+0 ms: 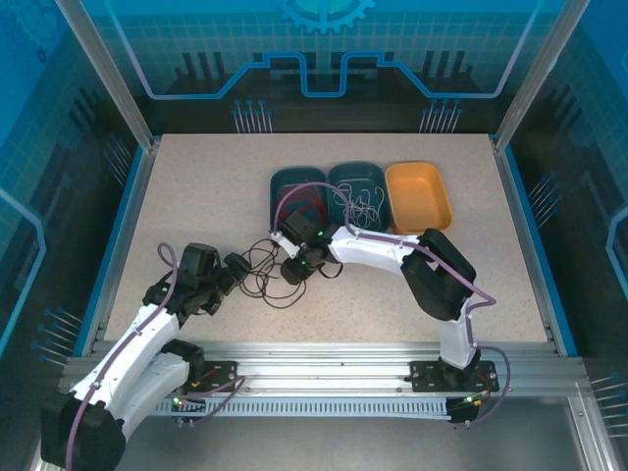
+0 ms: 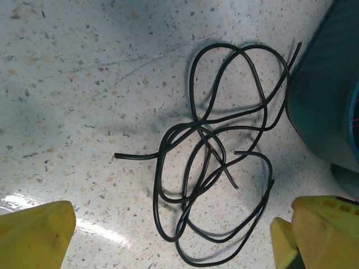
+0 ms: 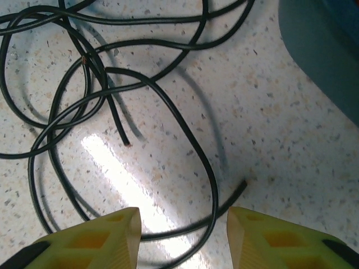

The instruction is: Untangle the cables

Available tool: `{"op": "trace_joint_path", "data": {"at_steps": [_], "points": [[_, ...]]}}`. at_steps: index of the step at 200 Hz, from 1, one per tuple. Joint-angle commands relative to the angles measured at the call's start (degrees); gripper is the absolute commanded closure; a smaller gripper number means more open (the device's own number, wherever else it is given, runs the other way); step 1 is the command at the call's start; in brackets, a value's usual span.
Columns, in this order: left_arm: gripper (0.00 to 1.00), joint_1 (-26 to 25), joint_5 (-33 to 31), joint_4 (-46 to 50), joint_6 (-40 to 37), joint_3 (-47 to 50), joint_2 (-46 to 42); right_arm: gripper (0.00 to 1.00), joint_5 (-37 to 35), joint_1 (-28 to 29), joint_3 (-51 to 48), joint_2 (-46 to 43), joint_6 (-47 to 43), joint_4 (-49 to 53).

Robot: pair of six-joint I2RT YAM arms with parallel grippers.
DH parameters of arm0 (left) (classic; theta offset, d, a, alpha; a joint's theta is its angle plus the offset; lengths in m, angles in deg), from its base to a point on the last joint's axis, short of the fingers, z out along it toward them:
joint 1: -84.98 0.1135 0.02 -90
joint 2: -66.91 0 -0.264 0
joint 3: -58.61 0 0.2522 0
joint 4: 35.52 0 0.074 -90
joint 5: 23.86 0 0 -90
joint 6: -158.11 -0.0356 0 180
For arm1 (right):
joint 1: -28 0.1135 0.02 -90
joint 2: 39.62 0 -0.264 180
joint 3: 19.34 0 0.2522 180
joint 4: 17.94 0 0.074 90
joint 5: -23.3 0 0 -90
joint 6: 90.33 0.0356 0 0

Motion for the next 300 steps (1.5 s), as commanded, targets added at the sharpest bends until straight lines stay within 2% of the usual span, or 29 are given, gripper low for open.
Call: {"op": "trace_joint_path", "data": {"at_steps": [1, 69, 109, 129, 173, 210, 246, 300], "points": [[0.01, 0.58, 1.3, -1.08, 0.86, 1.04, -0.19, 0.55, -2.43, 1.19, 3.56, 2.77, -3.09, 1.22], [0.01, 0.53, 1.8, -1.61, 0.86, 1.63, 0.06, 0.55, -3.08, 1.23, 7.45, 7.98, -5.57, 3.18], [0.01, 0.57, 2.19, -1.83, 1.03, 1.93, -0.04, 0.61, -1.96, 1.21, 7.92, 9.51, -5.43, 3.27], [0.01, 0.58, 2.27, -2.0, 1.08, 2.06, -0.03, 0.66, -1.62, 1.23, 8.03, 9.72, -4.94, 3.5], [0.01, 0.64, 2.63, -1.91, 0.59, 2.59, -0.1, 0.89, -1.86, 1.32, 7.22, 7.93, -3.2, 3.53], [0.01, 0.62, 3.48, -1.74, 0.33, 3.38, -0.72, 0.96, -3.72, 1.41, 6.17, 5.19, -1.65, 3.27], [0.12, 0.62, 4.27, -2.34, 0.53, 4.61, -2.0, 1.0, -6.23, 1.53, 5.46, 1.57, -1.25, 3.27], [0.23, 0.62, 5.81, -6.01, 1.95, 6.57, -1.65, 1.0, -9.28, 2.34, 3.98, -5.57, -1.76, 2.08]]}}
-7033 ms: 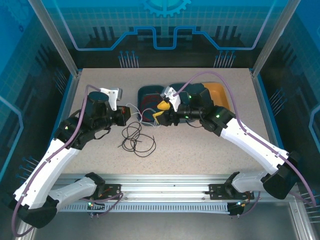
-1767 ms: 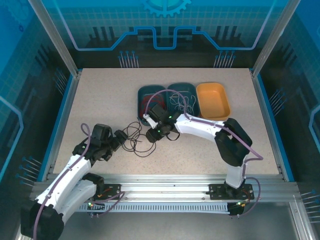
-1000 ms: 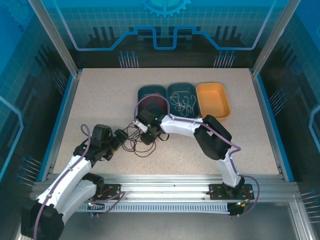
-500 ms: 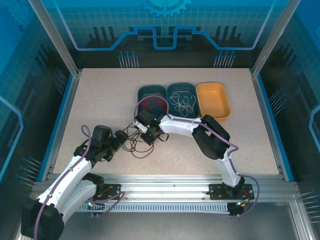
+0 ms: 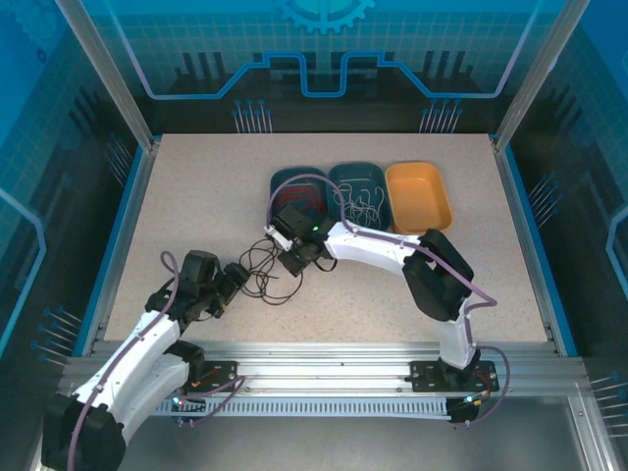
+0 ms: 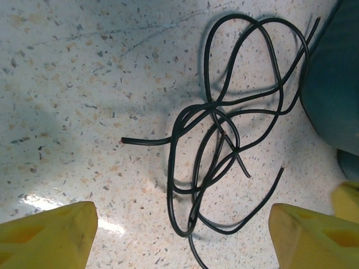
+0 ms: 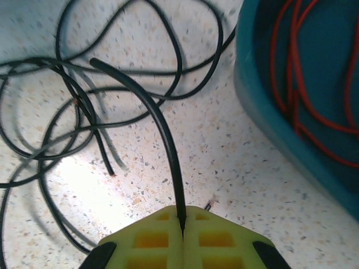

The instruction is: Untangle the cables

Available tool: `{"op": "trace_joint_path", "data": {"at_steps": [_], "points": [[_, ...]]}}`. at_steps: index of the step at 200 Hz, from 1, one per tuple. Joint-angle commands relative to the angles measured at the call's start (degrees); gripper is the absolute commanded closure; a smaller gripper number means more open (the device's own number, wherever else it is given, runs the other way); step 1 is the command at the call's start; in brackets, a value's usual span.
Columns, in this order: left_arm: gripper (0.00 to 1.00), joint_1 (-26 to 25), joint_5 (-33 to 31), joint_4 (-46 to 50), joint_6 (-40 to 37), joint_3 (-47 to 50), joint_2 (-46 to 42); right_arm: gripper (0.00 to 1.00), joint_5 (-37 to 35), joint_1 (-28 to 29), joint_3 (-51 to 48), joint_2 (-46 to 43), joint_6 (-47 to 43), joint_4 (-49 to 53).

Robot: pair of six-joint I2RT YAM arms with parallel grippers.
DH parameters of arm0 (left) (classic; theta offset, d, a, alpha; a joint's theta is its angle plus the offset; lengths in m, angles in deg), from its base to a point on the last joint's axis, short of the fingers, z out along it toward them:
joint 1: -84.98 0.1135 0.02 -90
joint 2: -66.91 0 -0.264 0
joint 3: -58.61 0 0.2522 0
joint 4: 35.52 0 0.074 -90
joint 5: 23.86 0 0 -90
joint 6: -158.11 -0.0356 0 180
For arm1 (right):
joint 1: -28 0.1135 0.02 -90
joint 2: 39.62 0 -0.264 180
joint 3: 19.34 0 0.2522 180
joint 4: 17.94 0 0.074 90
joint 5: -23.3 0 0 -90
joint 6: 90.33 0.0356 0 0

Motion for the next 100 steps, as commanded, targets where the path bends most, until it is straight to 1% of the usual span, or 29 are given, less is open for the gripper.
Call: {"op": "trace_joint_path", "data": {"at_steps": [1, 44, 100], "points": [[0.24, 0.42, 2.18, -2.57, 1.01, 1.44, 0.22, 1.0, -2.15, 1.44, -0.79, -4.33, 0.44, -0.39], [0.35, 0.42, 3.55, -6.7, 1.48, 1.76, 3.59, 1.0, -2.54, 2.27, -0.8, -9.09, -0.29, -1.01], [0.48, 0.34, 5.57, -11.99, 1.14, 0.93, 10.0, 1.0, -2.75, 3.42, -1.51, -15.05, -1.0, -2.84]]}}
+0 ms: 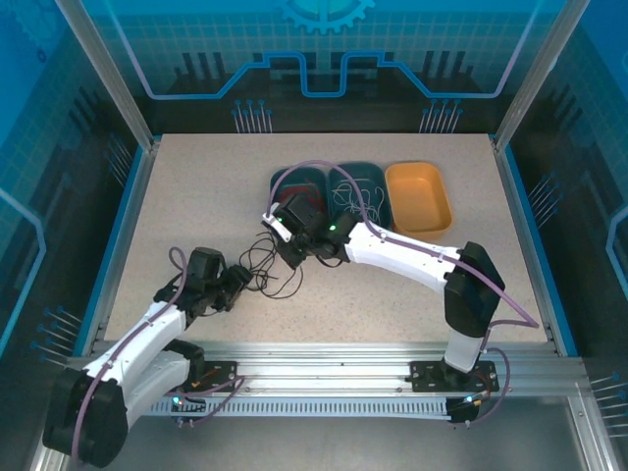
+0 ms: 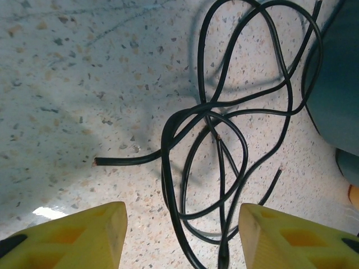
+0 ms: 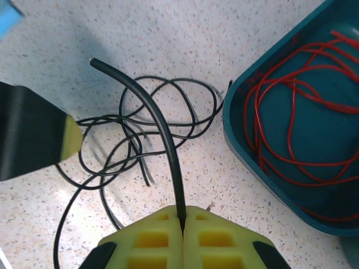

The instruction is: Untangle the cables

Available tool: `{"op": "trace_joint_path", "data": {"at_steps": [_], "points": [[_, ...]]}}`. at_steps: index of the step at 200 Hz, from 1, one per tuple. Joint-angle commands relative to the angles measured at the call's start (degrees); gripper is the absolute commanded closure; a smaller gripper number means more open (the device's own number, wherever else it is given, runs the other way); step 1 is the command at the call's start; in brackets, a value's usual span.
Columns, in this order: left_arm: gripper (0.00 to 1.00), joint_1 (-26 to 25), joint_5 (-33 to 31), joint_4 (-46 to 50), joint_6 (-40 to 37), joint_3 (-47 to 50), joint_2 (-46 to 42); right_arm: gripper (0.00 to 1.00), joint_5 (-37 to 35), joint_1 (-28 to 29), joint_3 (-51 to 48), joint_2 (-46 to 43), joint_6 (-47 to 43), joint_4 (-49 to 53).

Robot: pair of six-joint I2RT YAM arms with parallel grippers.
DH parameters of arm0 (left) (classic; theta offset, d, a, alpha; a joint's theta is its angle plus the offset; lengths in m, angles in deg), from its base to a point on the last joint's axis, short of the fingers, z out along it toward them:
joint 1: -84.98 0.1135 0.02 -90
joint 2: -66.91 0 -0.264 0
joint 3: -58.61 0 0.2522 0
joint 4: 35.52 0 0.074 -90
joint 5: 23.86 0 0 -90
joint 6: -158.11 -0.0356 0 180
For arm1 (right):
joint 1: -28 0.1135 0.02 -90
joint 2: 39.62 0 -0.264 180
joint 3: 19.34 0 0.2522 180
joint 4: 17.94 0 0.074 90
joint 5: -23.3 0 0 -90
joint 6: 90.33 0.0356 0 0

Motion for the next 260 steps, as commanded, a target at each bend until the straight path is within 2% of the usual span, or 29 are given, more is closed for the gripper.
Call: {"op": "trace_joint_path", "data": {"at_steps": [1, 22, 89, 125, 189, 212, 226, 260], "points": [[0.48, 0.31, 2.1, -3.1, 0.13, -0.21, 1.98, 1.0, -0.83, 1.09, -0.94, -4.13, -0.69, -1.94], [0.53, 0.31, 2.4, -3.91, 0.15, -0.03, 3.16, 1.0, -0.64, 1.1, -1.38, -6.29, -0.58, -2.68], [0.85, 0.36, 1.06, -4.53, 0.85, 0.54, 3.56, 1.0, 0.86, 0.97, -3.08, -12.46, -1.32, -6.59], [0.9, 0.31, 0.88, -4.78, 0.94, 0.6, 3.88, 1.0, 2.76, 0.9, -3.88, -15.13, -1.69, -9.26], [0.89, 0.31, 2.03, -4.39, -2.05, -0.37, 3.19, 1.0, 6.21, -1.16, -4.38, -19.21, -1.23, -14.42], [0.8, 0.31, 3.25, -4.71, -5.59, -0.36, 0.6, 1.0, 5.51, -2.82, -4.08, -19.34, -0.27, -13.67], [0.71, 0.34, 3.34, -4.43, -7.74, 0.0, -2.48, 1.0, 5.08, -4.07, -4.17, -19.22, 1.19, -12.73], [0.54, 0.16, 3.93, -5.85, -13.36, 2.12, -12.19, 1.0, 8.96, -8.33, -6.66, -20.22, 6.25, -12.82]]}}
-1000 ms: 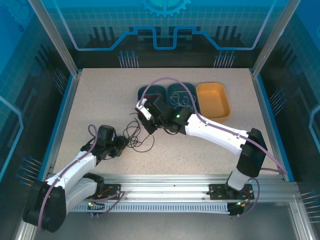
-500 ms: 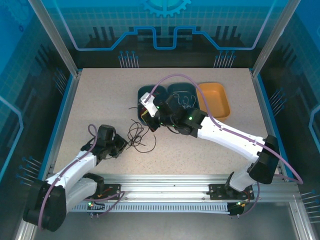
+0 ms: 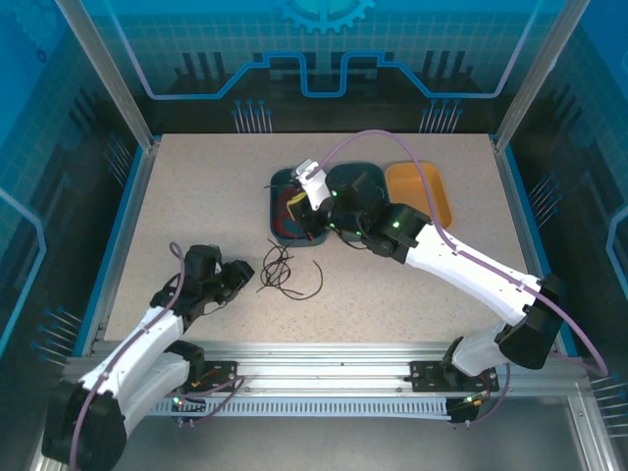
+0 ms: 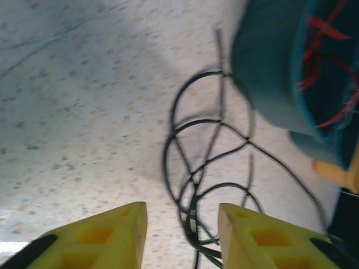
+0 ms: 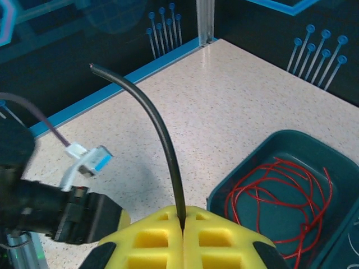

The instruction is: Untangle the cables

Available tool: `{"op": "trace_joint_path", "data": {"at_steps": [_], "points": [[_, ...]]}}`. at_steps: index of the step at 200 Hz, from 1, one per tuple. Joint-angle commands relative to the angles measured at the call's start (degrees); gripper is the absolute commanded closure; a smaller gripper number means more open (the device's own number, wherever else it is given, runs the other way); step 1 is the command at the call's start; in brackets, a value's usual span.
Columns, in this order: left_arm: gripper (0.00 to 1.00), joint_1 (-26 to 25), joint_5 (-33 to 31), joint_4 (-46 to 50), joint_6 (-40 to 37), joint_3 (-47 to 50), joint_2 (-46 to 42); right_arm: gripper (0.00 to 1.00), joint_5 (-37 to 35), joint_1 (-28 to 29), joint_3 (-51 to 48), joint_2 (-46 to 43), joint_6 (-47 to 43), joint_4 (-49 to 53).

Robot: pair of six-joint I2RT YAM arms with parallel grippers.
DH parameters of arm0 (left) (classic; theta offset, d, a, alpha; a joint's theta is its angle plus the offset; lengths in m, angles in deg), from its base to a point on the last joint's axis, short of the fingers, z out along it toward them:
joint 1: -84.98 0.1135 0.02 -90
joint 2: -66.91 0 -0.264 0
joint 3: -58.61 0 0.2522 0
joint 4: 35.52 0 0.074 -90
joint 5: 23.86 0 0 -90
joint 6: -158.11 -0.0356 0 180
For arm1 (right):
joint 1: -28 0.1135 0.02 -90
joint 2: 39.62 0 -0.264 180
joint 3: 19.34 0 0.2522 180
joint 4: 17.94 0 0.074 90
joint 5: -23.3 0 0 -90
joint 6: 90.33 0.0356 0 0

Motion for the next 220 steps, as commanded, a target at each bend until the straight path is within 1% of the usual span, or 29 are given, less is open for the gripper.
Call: {"op": "trace_joint_path", "data": {"at_steps": [1, 24, 38, 52, 68, 84, 97, 125, 155, 170, 196, 214, 220], "points": [[0.54, 0.15, 1.7, -1.41, -6.26, 1.83, -5.69, 1.0, 3.53, -2.9, -2.12, -1.83, 4.61, -1.06], [0.52, -0.92, 2.11, -3.88, -10.78, 3.96, -9.1, 1.0, 7.26, -5.98, -4.09, -2.8, 8.19, -2.49], [0.52, -3.29, 1.56, -7.79, -13.54, 5.61, -9.56, 1.0, 8.36, -7.14, -4.59, -3.13, 9.49, -2.73], [0.51, -7.52, -1.07, -11.71, -17.3, 6.73, -8.83, 1.0, 9.04, -7.83, -4.73, -3.3, 10.1, -2.61], [0.49, -13.34, -6.3, -14.66, -22.5, 6.93, -6.78, 1.0, 9.8, -8.36, -4.62, -3.39, 10.77, -2.46], [0.49, -16.76, -10.8, -16.05, -25.19, 6.29, -3.06, 1.0, 10.33, -8.73, -4.38, -3.47, 11.17, -2.11], [0.49, -17.87, -12.45, -17.11, -25.99, 5.44, 0.74, 1.0, 10.64, -8.92, -4.29, -3.63, 11.27, -1.93], [0.51, -18.56, -14.54, -18.95, -26.24, 2.91, 9.33, 1.0, 10.77, -9.0, -4.39, -4.16, 11.27, -1.73], [0.52, -18.92, -14.06, -22.39, -26.22, 0.84, 15.53, 1.0, 11.12, -9.25, -4.4, -4.71, 11.31, -1.3], [0.57, -19.01, -12.9, -24.23, -26.26, 0.07, 17.56, 1.0, 10.97, -9.32, -4.26, -5.01, 11.01, -0.76], [0.74, -18.95, -12.75, -24.47, -24.32, -1.58, 19.31, 1.0, 9.82, -9.45, -3.86, -5.95, 10.15, 0.5], [0.83, -18.96, -12.46, -22.87, -22.79, -2.76, 18.49, 1.0, 8.63, -9.64, -3.51, -7.25, 8.93, 1.61], [0.89, -19.02, -12.65, -22.41, -22.37, -2.83, 17.84, 1.0, 8.07, -9.74, -3.26, -7.67, 8.35, 2.16]]}}
